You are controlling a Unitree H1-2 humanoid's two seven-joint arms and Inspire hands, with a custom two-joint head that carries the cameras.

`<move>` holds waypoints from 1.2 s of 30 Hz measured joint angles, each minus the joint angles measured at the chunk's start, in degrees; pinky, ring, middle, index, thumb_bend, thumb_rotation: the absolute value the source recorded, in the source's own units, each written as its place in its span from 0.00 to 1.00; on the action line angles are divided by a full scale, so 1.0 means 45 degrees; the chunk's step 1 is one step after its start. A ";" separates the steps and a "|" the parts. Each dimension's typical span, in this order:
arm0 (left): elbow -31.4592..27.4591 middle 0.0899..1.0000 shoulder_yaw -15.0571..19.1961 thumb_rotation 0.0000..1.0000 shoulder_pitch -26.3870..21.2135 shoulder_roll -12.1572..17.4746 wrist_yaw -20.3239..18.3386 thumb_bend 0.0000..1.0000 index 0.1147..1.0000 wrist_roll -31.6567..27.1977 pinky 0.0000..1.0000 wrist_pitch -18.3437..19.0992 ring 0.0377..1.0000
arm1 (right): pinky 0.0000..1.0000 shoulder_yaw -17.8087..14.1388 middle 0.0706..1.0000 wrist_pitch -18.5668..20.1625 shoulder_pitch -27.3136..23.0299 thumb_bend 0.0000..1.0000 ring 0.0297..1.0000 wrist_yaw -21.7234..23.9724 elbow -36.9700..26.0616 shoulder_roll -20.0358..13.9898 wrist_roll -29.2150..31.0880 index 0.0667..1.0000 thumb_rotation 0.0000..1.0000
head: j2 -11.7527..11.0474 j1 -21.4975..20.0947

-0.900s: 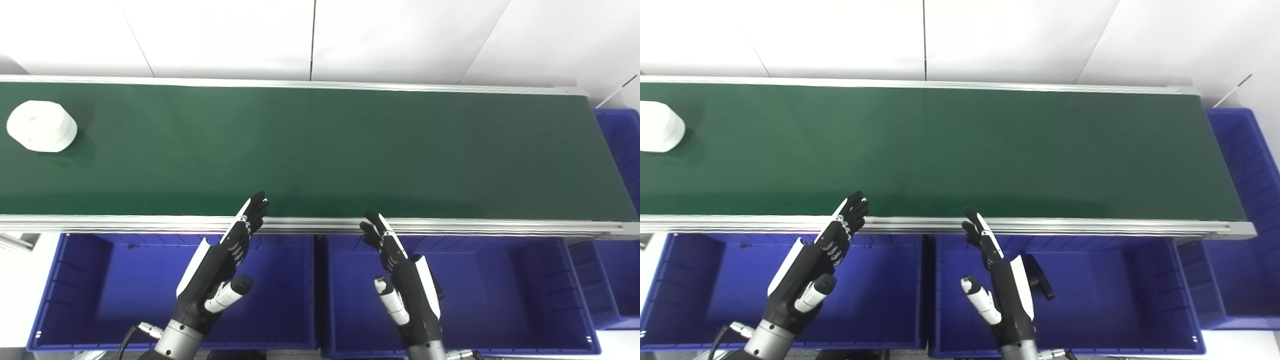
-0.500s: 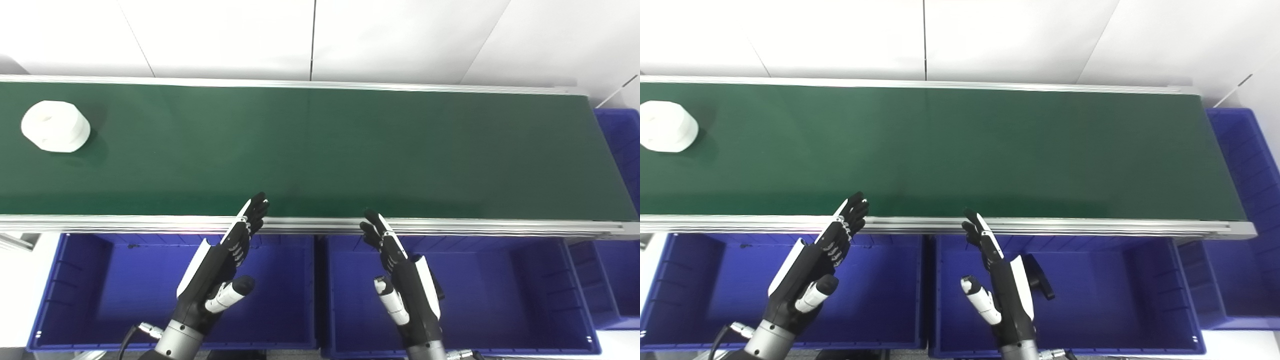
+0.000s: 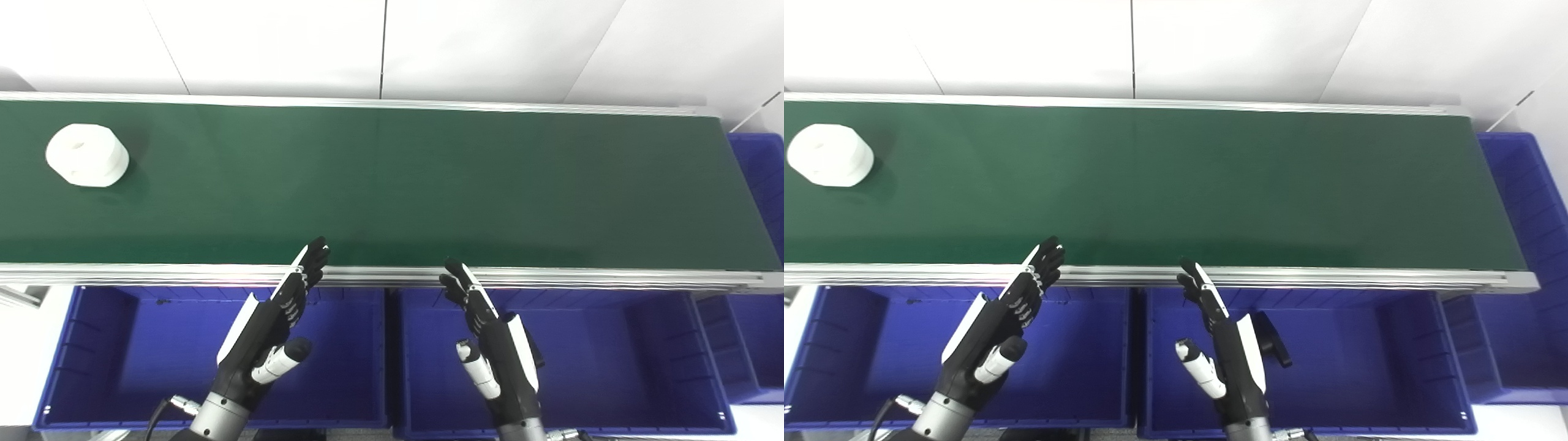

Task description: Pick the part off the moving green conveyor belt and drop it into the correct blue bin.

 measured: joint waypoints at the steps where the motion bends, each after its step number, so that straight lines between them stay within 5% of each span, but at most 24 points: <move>1: 0.0036 0.99 -0.0008 0.85 0.0002 0.0000 0.0000 0.85 1.00 0.0000 1.00 -0.0004 1.00 | 0.88 -0.0001 0.93 -0.0006 -0.0002 0.84 0.89 0.0000 0.0072 0.0000 0.0005 0.91 0.98 | -0.0177 0.0117; 9: 0.0987 0.94 -0.0144 0.79 0.0056 -0.0196 0.0009 0.86 1.00 -0.0100 1.00 -0.0497 0.97 | 0.87 -0.0190 0.93 -0.1009 0.0003 0.84 0.89 -0.0076 0.1143 -0.0160 0.0097 0.91 0.96 | -0.1038 0.1251; 12: 0.1385 0.93 -0.0235 0.76 0.0064 -0.0412 0.0016 0.87 0.98 -0.0101 0.98 -0.1010 0.96 | 0.90 -0.0226 0.94 -0.1244 0.0008 0.85 0.91 -0.0109 0.1286 -0.0366 0.0441 0.92 0.95 | -0.1914 0.3063; 15: 0.1802 0.90 -0.0329 0.73 0.0062 -0.0468 0.0018 0.88 0.94 0.0029 0.93 -0.1350 0.93 | 0.94 -0.0219 0.96 -0.1281 0.0022 0.89 0.94 -0.0105 0.1305 -0.0660 0.1065 0.95 0.97 | -0.2092 0.3360; 16: 0.1979 0.89 -0.0335 0.73 0.0056 -0.0468 0.0020 0.89 0.92 0.0069 0.88 -0.1492 0.91 | 0.95 -0.0216 0.96 -0.1289 0.0026 0.89 0.95 -0.0115 0.1305 -0.0755 0.1214 0.95 0.97 | -0.2537 0.3863; 26: 0.3323 0.87 -0.0308 0.73 -0.0146 -0.0581 0.0180 0.90 0.87 0.0658 0.78 -0.2396 0.86 | 0.96 -0.0190 0.95 -0.1299 -0.0094 0.90 0.94 -0.0232 0.1360 -0.1096 0.1650 0.98 1.00 | -0.3945 0.4395; 36: 0.4140 0.87 -0.0327 0.70 -0.0589 -0.1016 0.0441 0.93 0.84 0.1113 0.77 -0.2400 0.86 | 0.96 -0.0097 0.94 -0.1323 -0.0774 0.90 0.94 -0.0168 0.1912 -0.1246 0.2106 0.95 1.00 | -0.4650 0.5116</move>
